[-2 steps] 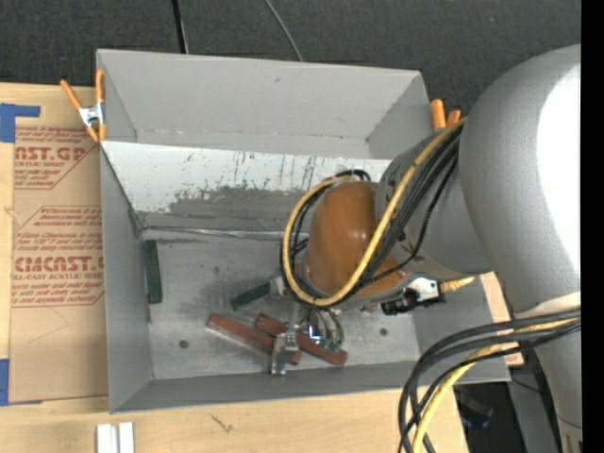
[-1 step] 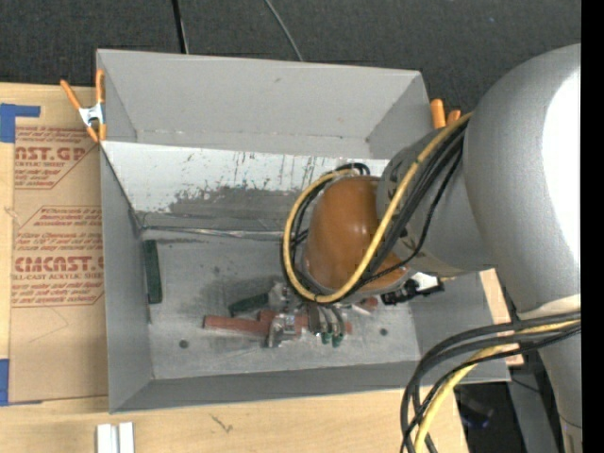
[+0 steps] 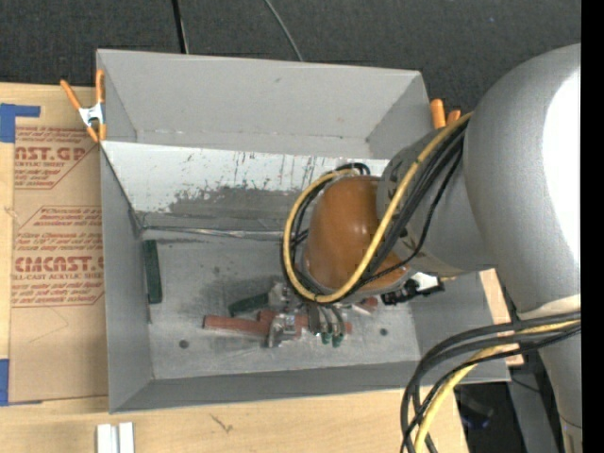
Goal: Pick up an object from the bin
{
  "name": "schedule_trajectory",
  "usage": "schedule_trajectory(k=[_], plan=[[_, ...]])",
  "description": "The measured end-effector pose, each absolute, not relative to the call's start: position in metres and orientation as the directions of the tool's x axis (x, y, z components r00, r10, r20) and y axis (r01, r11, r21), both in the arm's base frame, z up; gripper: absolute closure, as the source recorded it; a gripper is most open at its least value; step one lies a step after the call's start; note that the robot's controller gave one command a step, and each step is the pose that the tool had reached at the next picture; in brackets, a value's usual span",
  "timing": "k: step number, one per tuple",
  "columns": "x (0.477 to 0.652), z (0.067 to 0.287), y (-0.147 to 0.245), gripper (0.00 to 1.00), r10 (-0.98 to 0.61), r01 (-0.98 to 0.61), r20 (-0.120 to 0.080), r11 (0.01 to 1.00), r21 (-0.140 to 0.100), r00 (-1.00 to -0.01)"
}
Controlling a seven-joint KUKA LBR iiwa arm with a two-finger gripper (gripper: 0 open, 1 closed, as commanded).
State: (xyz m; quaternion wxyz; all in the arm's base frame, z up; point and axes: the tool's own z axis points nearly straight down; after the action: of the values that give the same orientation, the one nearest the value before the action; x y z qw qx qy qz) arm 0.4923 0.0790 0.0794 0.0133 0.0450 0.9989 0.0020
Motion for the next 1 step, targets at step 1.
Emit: schedule_trajectory(k=[1], plan=[[0.4892,0.0901,0.0790,1.00,0.089,0.089,-0.005,0.996,0.001,-0.996]])
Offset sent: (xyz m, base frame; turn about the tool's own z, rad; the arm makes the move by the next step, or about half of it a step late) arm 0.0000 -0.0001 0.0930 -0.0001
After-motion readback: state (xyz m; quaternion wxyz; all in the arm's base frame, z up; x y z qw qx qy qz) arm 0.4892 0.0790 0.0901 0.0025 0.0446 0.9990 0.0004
